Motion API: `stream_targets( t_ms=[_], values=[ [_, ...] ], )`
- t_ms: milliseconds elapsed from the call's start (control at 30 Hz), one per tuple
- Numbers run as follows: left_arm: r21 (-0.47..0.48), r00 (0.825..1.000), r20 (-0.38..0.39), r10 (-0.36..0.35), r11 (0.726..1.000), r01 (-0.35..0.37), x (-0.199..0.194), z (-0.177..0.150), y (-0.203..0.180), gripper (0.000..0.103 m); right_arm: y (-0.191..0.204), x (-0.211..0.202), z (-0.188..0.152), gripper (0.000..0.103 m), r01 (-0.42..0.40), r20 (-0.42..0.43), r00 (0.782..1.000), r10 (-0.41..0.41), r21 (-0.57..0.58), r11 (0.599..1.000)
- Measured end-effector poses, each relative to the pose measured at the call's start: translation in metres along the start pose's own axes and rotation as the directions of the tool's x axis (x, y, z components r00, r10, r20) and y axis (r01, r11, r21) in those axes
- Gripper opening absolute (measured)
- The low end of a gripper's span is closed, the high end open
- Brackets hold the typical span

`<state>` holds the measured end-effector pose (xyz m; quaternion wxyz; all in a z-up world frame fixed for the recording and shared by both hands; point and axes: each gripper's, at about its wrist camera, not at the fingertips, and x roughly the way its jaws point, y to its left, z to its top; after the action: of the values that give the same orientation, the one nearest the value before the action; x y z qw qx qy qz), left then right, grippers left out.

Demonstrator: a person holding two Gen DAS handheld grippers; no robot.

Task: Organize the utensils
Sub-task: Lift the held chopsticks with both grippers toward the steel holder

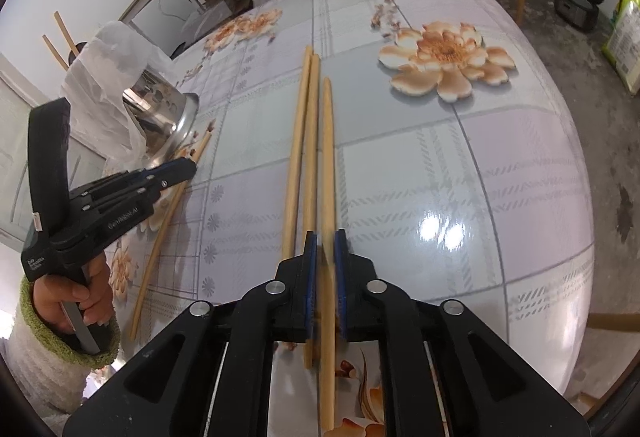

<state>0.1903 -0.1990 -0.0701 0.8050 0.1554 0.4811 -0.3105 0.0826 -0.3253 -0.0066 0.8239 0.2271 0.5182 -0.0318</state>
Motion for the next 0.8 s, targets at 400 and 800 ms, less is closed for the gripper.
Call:
stream_targets(
  t_ms=[400,800],
  values=[
    [-0.006,1.0,-0.004,-0.009,1.0,0.009,-0.001,0.0,0.003,0.006,0.01,0.015,0.043,0.02,0.088,0.036,0.996,-0.085,-0.09,0.992],
    [-0.007,1.0,-0.005,-0.008,1.0,0.008,-0.001,0.0,0.003,0.006,0.019,0.036,0.056,0.015,0.167,0.026,0.986,-0.165,-0.183,0.969]
  ],
)
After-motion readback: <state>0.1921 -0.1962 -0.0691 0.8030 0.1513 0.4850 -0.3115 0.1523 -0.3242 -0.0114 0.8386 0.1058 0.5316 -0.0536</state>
